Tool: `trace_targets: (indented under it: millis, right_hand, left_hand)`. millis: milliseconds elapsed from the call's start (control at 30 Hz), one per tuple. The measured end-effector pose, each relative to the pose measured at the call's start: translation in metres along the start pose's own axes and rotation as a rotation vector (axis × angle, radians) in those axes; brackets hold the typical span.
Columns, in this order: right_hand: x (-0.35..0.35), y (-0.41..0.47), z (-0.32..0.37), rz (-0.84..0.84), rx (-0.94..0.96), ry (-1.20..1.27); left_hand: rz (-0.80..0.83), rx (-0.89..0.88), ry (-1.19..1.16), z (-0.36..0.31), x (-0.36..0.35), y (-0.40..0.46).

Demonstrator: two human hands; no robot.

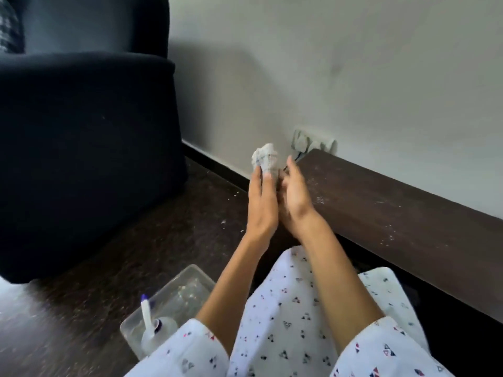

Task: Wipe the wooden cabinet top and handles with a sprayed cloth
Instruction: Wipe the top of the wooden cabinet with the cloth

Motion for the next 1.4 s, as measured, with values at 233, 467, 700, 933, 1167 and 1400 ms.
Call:
trace_targets:
  millis: [233,467,700,933,1167,1400]
  right_hand:
    - [0.066,0.007,0.043,-0.336,0.247,-1.008]
    - [0.088,0.031,0.025,-0.421,0.247,-1.219]
    - [0.088,0.051,0.014,-0.523,0.262,-1.342]
    - [0.092,0.078,-0.004,-0.482,0.172,-1.526]
    - [0.062,0.075,-0.032,0.093,0.144,-1.668]
    - [0.101,0.089,-0.022,-0.052,-0.049,-1.724]
  left_hand:
    - [0.071,0.407,-0.417,0.025,-0.063,0.026]
    - [0.124,0.63,-0.729,0.061,-0.076,0.032]
    - [-0.022,0.666,-0.594,0.075,-0.064,0.038]
    - [-0.226,0.629,-0.36,0.077,-0.04,0.04]
    - [-0.405,0.607,-0.271,0.064,-0.018,0.036]
    - [-0.315,0.662,-0.37,0.068,-0.032,0.033]
Point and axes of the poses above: each hand's wrist, its own y-axis towards the middle knuckle, its own x-axis out of the back of the hand, z = x × y, the point moved 6 cm from there along y, towards the middle knuckle
